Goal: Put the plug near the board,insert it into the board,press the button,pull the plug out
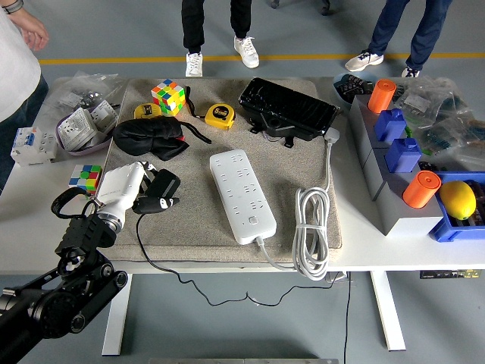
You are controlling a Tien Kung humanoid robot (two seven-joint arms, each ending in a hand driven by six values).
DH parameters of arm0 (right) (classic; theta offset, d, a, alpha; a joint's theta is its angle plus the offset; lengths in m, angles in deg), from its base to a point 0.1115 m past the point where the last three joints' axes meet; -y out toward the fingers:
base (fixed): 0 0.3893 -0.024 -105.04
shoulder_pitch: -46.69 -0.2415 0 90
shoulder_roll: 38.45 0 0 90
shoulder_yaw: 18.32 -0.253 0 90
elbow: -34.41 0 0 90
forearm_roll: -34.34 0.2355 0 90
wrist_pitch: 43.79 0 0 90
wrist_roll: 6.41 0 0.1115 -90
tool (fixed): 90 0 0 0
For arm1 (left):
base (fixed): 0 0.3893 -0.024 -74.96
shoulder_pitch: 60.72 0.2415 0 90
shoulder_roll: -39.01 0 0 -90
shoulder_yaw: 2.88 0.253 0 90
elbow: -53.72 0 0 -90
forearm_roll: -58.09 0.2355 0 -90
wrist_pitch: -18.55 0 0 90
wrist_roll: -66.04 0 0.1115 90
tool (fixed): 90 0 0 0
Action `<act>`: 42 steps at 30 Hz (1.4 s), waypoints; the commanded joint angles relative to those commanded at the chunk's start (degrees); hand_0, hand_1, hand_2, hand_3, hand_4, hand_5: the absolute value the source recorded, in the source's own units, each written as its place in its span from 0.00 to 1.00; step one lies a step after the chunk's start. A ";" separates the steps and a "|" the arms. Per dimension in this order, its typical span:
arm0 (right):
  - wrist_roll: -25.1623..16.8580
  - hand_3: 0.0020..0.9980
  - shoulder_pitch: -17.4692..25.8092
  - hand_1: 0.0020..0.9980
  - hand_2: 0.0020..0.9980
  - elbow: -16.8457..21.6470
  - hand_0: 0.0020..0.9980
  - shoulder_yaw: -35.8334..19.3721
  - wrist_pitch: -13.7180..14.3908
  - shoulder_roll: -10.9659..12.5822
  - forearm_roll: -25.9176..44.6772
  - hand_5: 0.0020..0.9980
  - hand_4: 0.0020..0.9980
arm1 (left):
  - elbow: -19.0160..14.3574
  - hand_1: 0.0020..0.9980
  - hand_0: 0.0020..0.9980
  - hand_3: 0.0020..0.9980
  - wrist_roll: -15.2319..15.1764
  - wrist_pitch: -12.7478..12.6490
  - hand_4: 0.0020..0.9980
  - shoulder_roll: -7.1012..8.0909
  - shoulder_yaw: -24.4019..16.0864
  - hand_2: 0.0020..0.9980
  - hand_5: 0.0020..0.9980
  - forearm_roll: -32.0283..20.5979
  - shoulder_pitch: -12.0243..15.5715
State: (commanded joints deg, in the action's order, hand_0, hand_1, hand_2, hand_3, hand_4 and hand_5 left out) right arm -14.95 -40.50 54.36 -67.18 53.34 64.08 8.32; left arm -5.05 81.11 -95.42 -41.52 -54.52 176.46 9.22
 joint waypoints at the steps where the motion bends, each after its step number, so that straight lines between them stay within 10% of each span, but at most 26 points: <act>1: 0.00 0.55 0.00 0.60 0.55 0.01 0.61 0.00 0.00 0.00 -0.03 0.31 0.82 | -0.01 0.37 0.26 0.54 -0.17 -0.20 0.85 -0.03 0.07 0.42 0.04 0.00 0.00; 18: -0.23 0.54 -0.05 0.60 0.55 0.04 0.61 -0.08 0.16 0.05 -0.17 0.30 0.82 | -0.34 0.31 0.22 0.52 -6.64 -4.48 0.81 -0.07 0.31 0.36 0.02 -5.39 -0.15; 27: -0.41 0.54 -0.09 0.60 0.55 0.02 0.61 -0.03 0.14 0.10 -0.16 0.30 0.82 | -1.92 0.30 0.22 0.52 -16.26 -1.30 0.81 2.02 4.72 0.35 0.02 -16.10 -2.21; 42: -0.90 0.54 -0.23 0.60 0.55 0.08 0.61 -0.11 0.29 0.13 -0.13 0.29 0.81 | -2.08 0.30 0.22 0.52 -21.35 0.48 0.80 3.79 16.12 0.35 0.03 -22.00 -9.69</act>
State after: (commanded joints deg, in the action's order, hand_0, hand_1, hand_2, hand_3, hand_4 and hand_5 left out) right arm -15.86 -40.73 54.44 -67.29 53.63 64.20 8.19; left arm -7.13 59.75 -94.95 -37.72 -38.40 154.46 -0.48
